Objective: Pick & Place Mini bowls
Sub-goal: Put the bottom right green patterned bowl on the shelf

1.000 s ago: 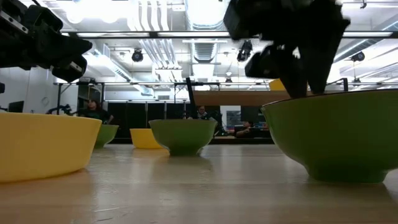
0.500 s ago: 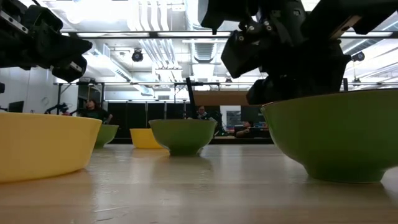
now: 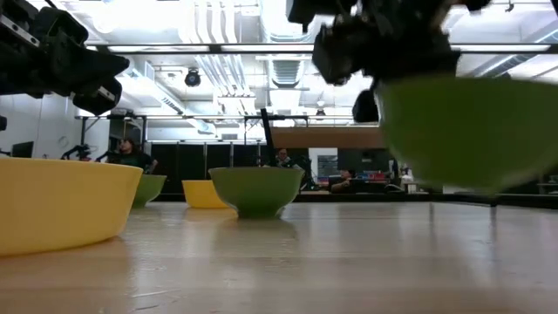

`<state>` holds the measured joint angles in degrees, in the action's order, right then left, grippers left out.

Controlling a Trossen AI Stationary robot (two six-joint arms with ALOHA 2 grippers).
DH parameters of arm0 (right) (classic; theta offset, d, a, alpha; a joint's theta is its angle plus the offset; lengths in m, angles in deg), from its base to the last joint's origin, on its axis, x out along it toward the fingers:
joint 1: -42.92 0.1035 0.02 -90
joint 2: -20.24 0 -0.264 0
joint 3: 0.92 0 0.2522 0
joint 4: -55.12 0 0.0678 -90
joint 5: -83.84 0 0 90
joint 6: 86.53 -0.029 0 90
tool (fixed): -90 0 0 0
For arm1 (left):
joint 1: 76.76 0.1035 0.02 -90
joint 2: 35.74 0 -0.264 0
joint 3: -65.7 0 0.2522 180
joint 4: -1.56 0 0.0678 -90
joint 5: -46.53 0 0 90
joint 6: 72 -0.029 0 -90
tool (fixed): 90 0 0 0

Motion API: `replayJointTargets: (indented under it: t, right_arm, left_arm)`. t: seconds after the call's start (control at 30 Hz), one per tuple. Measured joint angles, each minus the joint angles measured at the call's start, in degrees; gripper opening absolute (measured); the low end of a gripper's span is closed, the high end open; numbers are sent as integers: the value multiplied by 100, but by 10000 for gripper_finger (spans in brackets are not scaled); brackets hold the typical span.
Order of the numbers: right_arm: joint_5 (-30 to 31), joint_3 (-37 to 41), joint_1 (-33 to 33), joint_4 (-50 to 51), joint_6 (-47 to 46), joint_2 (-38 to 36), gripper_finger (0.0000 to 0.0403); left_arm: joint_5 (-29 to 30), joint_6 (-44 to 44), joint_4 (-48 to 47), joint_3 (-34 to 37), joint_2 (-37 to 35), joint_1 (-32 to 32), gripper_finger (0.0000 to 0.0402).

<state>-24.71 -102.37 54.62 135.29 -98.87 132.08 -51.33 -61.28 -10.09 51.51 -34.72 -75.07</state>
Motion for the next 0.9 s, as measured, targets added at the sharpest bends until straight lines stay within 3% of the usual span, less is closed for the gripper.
replayJointTargets:
  t: [0.6,0.9]
  right_arm:
    - [-141,-17,-1849,176,-2589,-1850,9]
    - [-148,-398,-2846,-27,-3057,-2023,11]
  left_arm:
    - [-1,0,1,1,0,2,0]
    - [0,0,2,2,0,0,0]
